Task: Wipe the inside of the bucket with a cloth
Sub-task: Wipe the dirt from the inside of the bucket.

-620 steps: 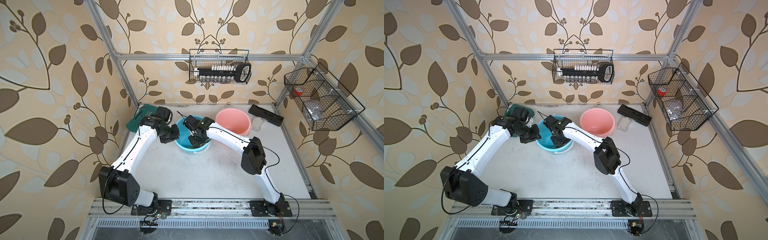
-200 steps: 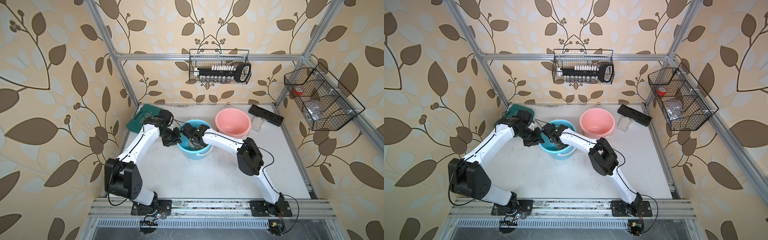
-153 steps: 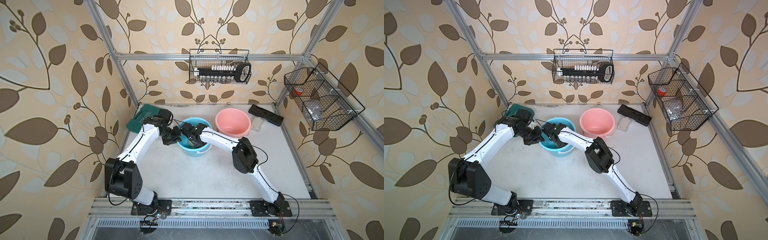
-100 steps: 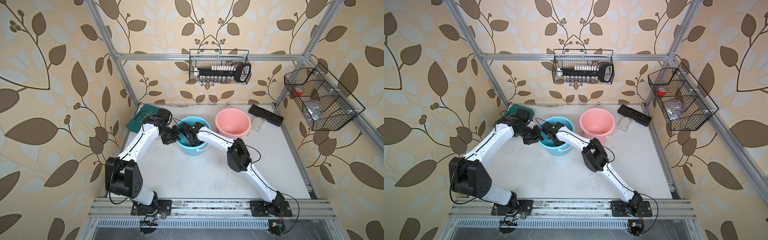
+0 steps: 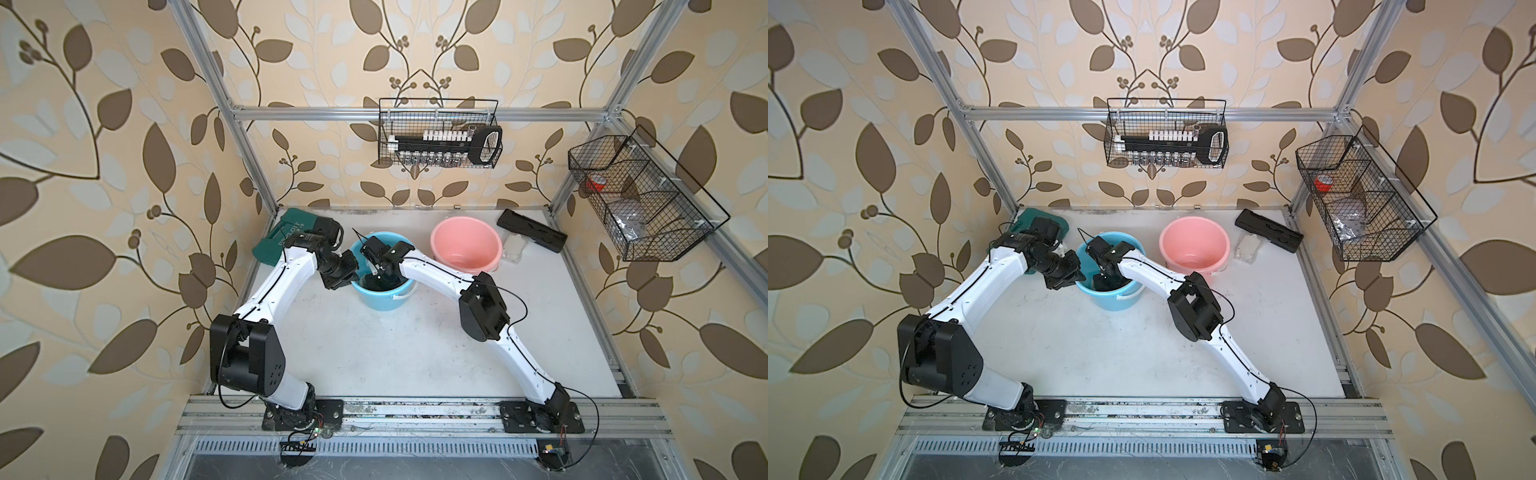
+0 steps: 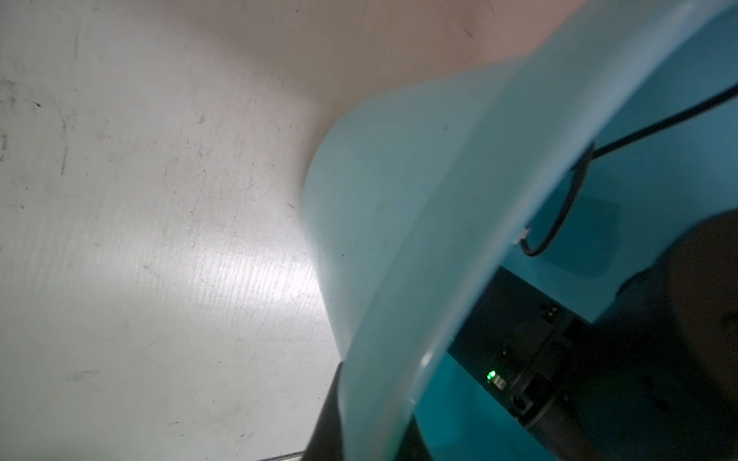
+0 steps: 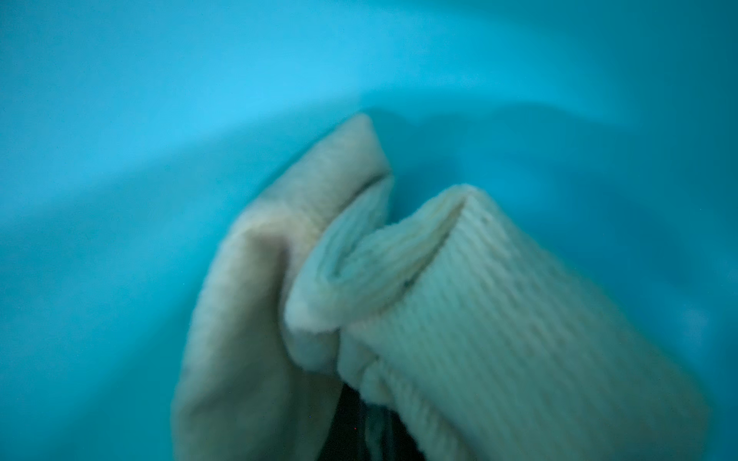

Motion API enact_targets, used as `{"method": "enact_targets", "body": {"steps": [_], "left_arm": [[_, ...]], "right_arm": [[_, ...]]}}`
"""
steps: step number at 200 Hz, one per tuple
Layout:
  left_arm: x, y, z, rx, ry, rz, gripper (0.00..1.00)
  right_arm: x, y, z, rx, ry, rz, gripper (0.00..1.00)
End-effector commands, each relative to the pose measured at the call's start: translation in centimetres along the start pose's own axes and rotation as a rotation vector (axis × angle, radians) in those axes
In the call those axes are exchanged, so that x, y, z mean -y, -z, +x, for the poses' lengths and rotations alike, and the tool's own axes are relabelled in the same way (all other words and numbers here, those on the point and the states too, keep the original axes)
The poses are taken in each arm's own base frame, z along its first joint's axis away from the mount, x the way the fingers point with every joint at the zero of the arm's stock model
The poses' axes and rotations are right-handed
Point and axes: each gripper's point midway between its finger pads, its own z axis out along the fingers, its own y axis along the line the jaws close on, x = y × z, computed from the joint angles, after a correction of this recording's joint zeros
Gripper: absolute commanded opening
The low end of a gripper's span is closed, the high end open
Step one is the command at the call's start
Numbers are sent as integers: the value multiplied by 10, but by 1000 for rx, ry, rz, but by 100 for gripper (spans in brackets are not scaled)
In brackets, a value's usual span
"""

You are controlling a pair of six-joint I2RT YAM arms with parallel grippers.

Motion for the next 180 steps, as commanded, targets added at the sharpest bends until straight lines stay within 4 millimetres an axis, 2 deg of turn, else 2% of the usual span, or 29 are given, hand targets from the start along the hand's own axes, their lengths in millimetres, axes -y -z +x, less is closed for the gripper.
{"method": "enact_targets", "body": {"steps": [1, 33, 70, 94, 116, 141, 163, 180], "left_arm": [[8, 1, 33, -109, -122, 44, 0], [7, 2, 28, -87, -126, 24, 0], [4, 2, 20, -53, -124, -6, 0], [-2, 4, 12, -9, -132, -52, 0], [-7, 11, 3, 41, -147, -104, 0], [-9, 18, -6, 77, -160, -141, 0], [-8, 20, -9, 84, -163, -153, 0], [-9, 19, -11, 85, -165, -159, 0]], "right_arm": [[-54, -2, -9, 13, 25, -262, 0], [-80, 18, 9, -55, 55, -407, 0], [-90, 45, 44, -166, 112, -540, 0], [-88, 67, 65, -220, 145, -612, 0], [-74, 89, 79, -256, 191, -614, 0], [-58, 116, 79, -236, 225, -602, 0], [-50, 141, 66, -172, 233, -602, 0], [-42, 156, 52, -86, 260, -520, 0]]}}
